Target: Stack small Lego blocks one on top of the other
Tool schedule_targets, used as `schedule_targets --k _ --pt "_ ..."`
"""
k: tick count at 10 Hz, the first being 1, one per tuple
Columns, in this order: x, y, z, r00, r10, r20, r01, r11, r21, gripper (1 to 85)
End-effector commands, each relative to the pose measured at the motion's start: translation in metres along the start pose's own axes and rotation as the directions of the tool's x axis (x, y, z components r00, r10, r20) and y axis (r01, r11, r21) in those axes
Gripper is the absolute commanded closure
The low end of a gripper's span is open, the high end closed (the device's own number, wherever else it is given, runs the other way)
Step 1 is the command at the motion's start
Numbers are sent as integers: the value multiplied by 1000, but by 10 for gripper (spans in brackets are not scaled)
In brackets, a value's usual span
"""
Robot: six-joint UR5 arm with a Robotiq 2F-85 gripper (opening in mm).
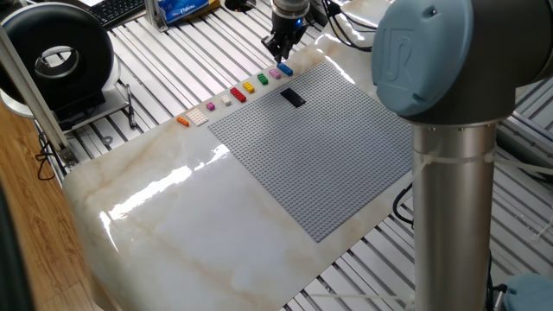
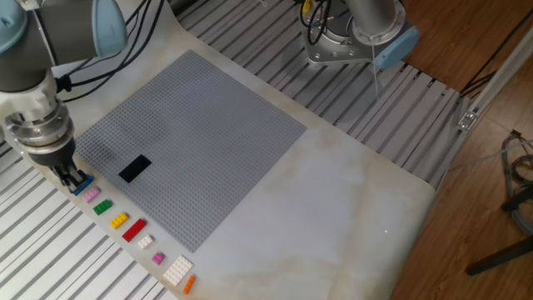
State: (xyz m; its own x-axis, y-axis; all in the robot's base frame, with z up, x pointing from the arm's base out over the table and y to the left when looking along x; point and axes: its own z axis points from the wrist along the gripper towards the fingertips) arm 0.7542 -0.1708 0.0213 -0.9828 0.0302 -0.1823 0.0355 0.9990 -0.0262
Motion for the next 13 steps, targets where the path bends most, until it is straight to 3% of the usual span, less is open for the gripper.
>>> schedule_targets --k 1,4,13 --pt "-1 4 6 1000 10 21 -9 1000 -21 573" --pt "3 9 8 1000 16 15 -15 999 -34 570" --pt "11 -3 10 1000 -12 22 12 999 -35 570"
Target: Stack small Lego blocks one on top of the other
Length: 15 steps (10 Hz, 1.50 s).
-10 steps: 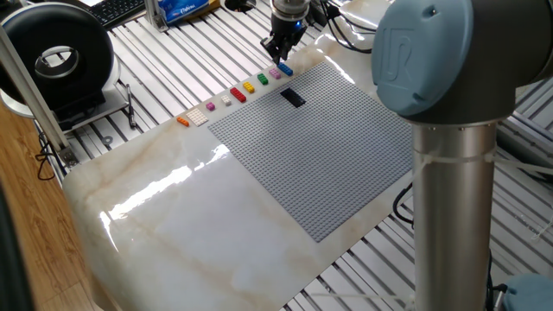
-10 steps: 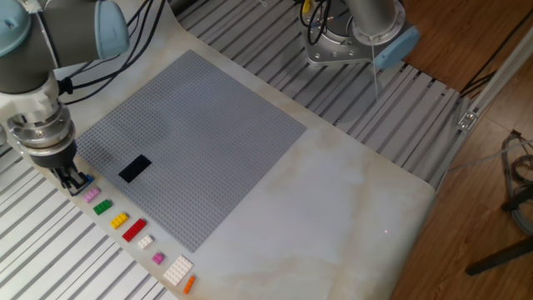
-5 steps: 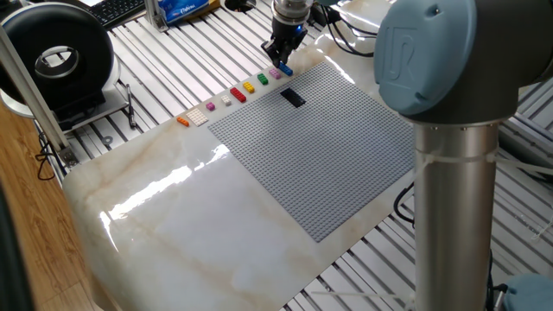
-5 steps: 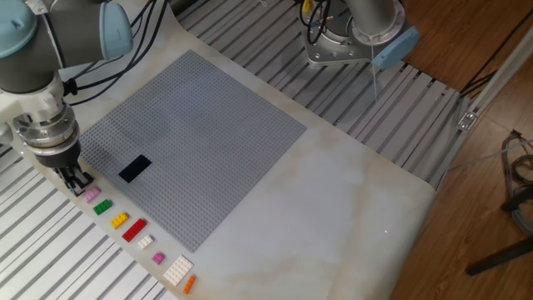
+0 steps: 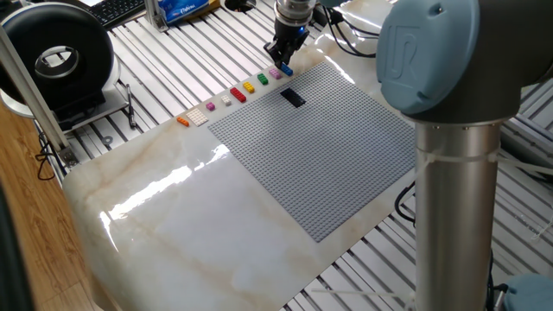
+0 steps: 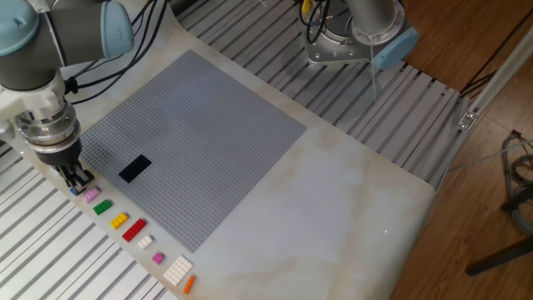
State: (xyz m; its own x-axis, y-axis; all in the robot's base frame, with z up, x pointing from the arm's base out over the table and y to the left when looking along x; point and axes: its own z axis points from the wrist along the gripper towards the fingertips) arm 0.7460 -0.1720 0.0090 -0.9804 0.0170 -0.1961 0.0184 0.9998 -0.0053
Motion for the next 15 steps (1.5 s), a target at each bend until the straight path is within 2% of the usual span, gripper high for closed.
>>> schedule_targets --k 1,8,12,14,15 --pt "2 -1 -1 1000 2 9 -2 1000 -18 567" --pt "11 2 4 1000 18 12 -18 999 -28 590" --pt "13 1 1 999 45 7 -44 999 -22 727" --pt "12 3 -3 996 83 14 -83 996 -25 840" --pt "15 4 -5 996 88 12 -88 996 -19 847"
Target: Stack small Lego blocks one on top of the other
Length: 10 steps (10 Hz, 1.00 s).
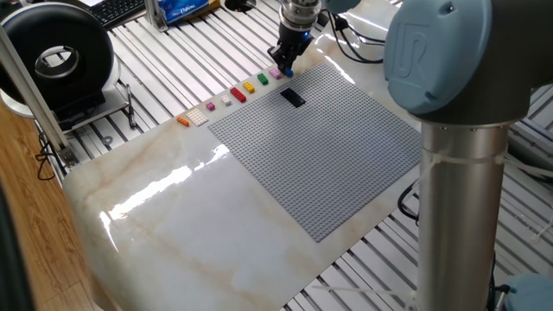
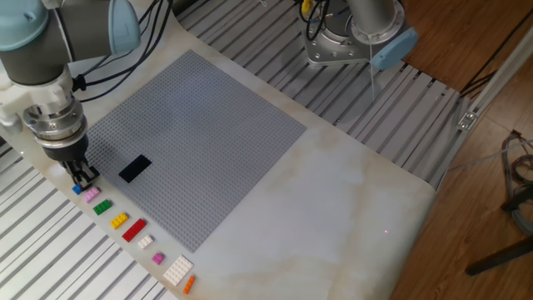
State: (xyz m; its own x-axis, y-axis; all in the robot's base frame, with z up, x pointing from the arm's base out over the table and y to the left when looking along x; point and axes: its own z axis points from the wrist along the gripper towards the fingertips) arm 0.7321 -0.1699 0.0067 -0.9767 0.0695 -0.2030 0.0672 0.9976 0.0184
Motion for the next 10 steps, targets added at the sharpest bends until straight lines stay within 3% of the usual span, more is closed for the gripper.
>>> schedule_targets --k 1,6,10 --pt "6 1 -7 999 37 0 -37 999 9 847" --pt "37 26 -23 995 101 -20 -100 995 4 847" --pt "60 38 -20 990 137 -19 -136 991 15 847"
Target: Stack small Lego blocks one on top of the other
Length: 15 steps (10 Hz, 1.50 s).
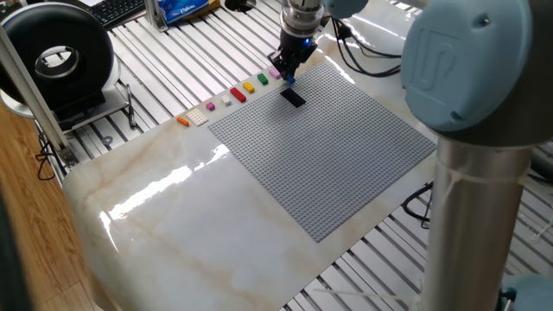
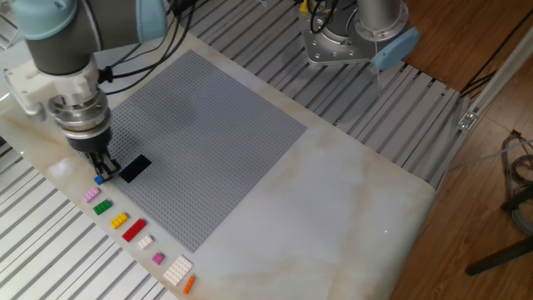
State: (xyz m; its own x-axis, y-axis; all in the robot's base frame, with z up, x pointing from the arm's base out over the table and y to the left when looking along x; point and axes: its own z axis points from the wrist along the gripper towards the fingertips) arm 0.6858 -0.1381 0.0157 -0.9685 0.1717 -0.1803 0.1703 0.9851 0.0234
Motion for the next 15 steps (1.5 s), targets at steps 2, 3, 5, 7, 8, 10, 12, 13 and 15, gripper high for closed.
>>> schedule_targets --k 2,3,5,7,8,10,12,13,15 --pt "20 11 -6 999 41 -6 -41 999 3 847" --pt "22 12 -6 999 42 -6 -42 999 0 847" --pt "29 12 -7 999 44 -11 -44 999 7 847" --pt "34 15 -9 999 40 -12 -40 999 1 847" --pt "37 15 -8 999 27 -19 -27 1000 2 847" --pt "40 15 -8 1000 11 -18 -11 1000 3 847" --pt "43 14 -6 999 -35 -16 35 999 10 847" --pt "42 12 -6 999 -41 -14 41 999 17 847" --pt "42 13 -6 999 -39 -11 39 999 15 847"
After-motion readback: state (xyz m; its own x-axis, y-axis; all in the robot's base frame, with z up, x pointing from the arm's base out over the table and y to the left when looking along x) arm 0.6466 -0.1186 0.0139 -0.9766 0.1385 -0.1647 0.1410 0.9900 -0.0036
